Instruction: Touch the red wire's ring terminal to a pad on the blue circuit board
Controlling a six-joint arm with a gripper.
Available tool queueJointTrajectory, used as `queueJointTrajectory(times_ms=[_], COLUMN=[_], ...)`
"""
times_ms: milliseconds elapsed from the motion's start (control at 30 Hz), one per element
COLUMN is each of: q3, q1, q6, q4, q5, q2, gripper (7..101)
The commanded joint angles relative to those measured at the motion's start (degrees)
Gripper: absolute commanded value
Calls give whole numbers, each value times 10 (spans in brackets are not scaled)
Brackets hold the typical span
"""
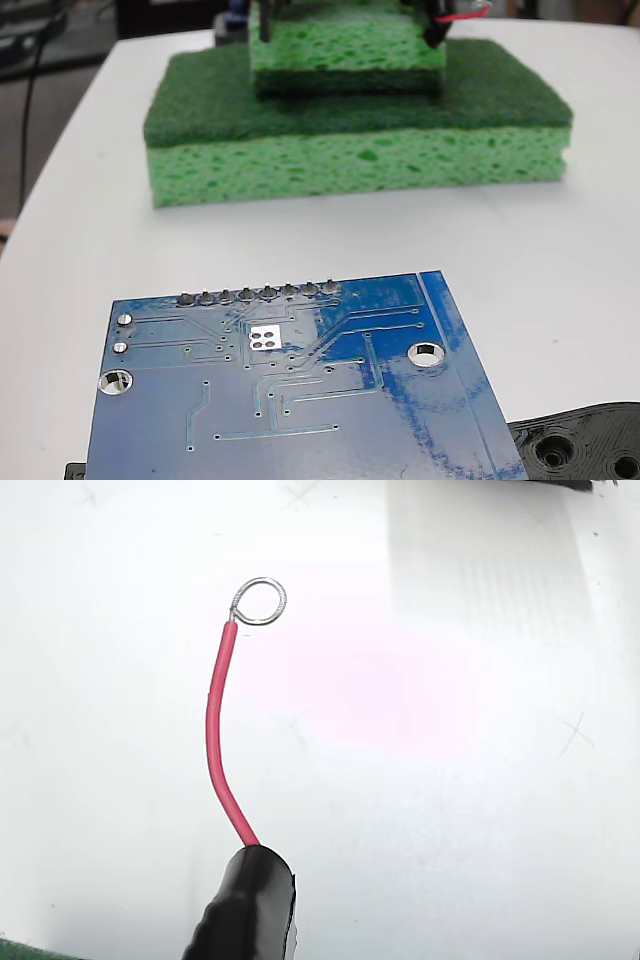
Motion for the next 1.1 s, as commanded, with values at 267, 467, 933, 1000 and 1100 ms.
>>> queueJointTrajectory(times_ms=[267,467,933,1000,1100], q3=[-3,-4,-127,-166,-228], q1=[0,0,85,103,142], q6=[2,-3,-22,-31,-48], q4=[-3,0,68,79,81], q5=[5,-5,-45,-56,-91], q2=[1,1,-41,-81,-152], gripper=[1003,1003,1003,1003,1003])
